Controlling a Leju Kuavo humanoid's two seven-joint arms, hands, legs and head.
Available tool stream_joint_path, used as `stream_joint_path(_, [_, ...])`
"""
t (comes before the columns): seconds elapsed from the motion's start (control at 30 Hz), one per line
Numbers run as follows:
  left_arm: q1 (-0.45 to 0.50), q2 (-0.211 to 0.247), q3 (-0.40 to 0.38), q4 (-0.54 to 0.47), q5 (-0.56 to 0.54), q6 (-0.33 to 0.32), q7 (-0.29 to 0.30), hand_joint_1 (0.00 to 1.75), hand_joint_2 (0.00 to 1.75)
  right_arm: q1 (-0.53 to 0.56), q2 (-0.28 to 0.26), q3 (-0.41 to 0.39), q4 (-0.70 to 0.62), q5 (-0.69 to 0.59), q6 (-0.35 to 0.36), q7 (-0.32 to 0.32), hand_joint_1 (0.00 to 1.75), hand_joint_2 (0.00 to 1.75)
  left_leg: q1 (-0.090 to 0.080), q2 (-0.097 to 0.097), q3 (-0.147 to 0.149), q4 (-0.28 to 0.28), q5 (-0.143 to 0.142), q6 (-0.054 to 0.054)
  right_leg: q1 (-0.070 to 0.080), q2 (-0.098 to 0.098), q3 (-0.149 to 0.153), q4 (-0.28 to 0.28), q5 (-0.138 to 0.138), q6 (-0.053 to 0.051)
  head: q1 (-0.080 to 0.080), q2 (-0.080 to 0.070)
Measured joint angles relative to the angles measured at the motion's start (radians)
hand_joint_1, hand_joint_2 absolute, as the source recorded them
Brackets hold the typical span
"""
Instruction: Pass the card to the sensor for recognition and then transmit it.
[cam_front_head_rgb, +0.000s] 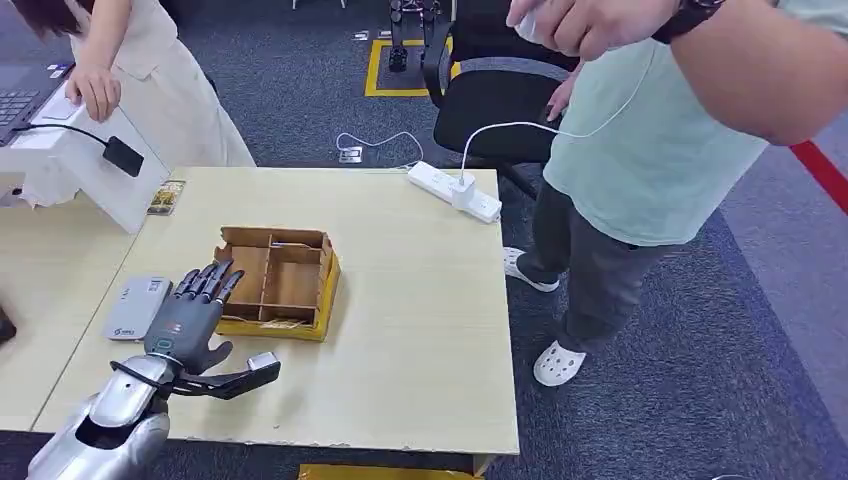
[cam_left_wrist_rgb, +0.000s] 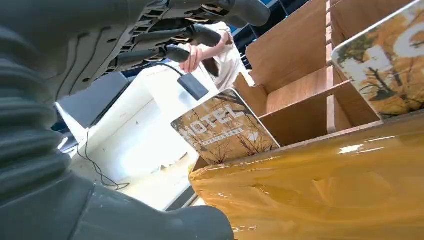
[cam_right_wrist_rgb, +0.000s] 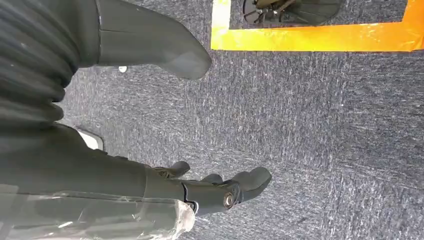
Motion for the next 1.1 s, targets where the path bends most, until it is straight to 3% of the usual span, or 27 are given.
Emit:
stream_joint_path(0.57, [0.001, -0.002, 0.009, -0.008, 0.042, 0.005, -0.019, 0.0, 1.75, 0.0, 0.0, 0.0, 0.0, 0.009, 0.0, 0.0, 0.0, 1.75, 0.0, 0.0, 0.0, 0.0, 0.0, 0.0, 0.0, 0.0, 0.0, 0.0, 0.0, 0.0, 0.0, 0.0])
stream_joint_path(0.6, [0.001, -0.002, 0.011, -0.008, 0.046, 0.005, -0.021, 0.21, 1.75, 0.0, 0.0, 0.0, 0.0, 0.009, 0.0, 0.0, 0.0, 1.75, 0.0, 0.0, 0.0, 0.0, 0.0, 0.0, 0.0, 0.0, 0.0, 0.0, 0.0, 0.0, 0.0, 0.0])
stream_joint_path(0.63, [0.001, -0.002, 0.014, -0.009, 0.048, 0.006, -0.021, 1.57, 1.75, 0.0, 0.0, 0.0, 0.0, 0.009, 0.0, 0.0, 0.0, 1.75, 0.0, 0.0, 0.0, 0.0, 0.0, 0.0, 0.0, 0.0, 0.0, 0.0, 0.0, 0.0, 0.0, 0.0])
stream_joint_path(0.7, [0.001, -0.002, 0.019, -0.009, 0.048, 0.006, -0.021, 1.75, 1.75, 0.0, 0.0, 0.0, 0.0, 0.009, 0.0, 0.0, 0.0, 1.75, 0.0, 0.0, 0.0, 0.0, 0.0, 0.0, 0.0, 0.0, 0.0, 0.0, 0.0, 0.0, 0.0, 0.0])
stream_joint_path(0.73, [0.001, -0.002, 0.022, -0.009, 0.049, 0.006, -0.021, 1.75, 1.75, 0.0, 0.0, 0.0, 0.0, 0.009, 0.0, 0.0, 0.0, 1.75, 0.0, 0.0, 0.0, 0.0, 0.0, 0.0, 0.0, 0.0, 0.0, 0.0, 0.0, 0.0, 0.0, 0.0])
stream_joint_path(0.77, [0.001, -0.002, 0.023, -0.009, 0.051, 0.006, -0.023, 1.52, 1.75, 0.0, 0.0, 0.0, 0.0, 0.009, 0.0, 0.0, 0.0, 1.75, 0.0, 0.0, 0.0, 0.0, 0.0, 0.0, 0.0, 0.0, 0.0, 0.0, 0.0, 0.0, 0.0, 0.0])
stream_joint_path(0.9, [0.005, -0.002, 0.023, -0.009, 0.059, 0.006, -0.033, 1.75, 1.75, 0.0, 0.0, 0.0, 0.0, 0.01, 0.0, 0.0, 0.0, 1.75, 0.0, 0.0, 0.0, 0.0, 0.0, 0.0, 0.0, 0.0, 0.0, 0.0, 0.0, 0.0, 0.0, 0.0])
stream_joint_path(1.1, [0.013, -0.002, 0.026, -0.009, 0.066, 0.005, -0.036, 1.75, 1.75, 0.0, 0.0, 0.0, 0.0, 0.013, 0.0, 0.0, 0.0, 1.75, 0.0, 0.0, 0.0, 0.0, 0.0, 0.0, 0.0, 0.0, 0.0, 0.0, 0.0, 0.0, 0.0, 0.0])
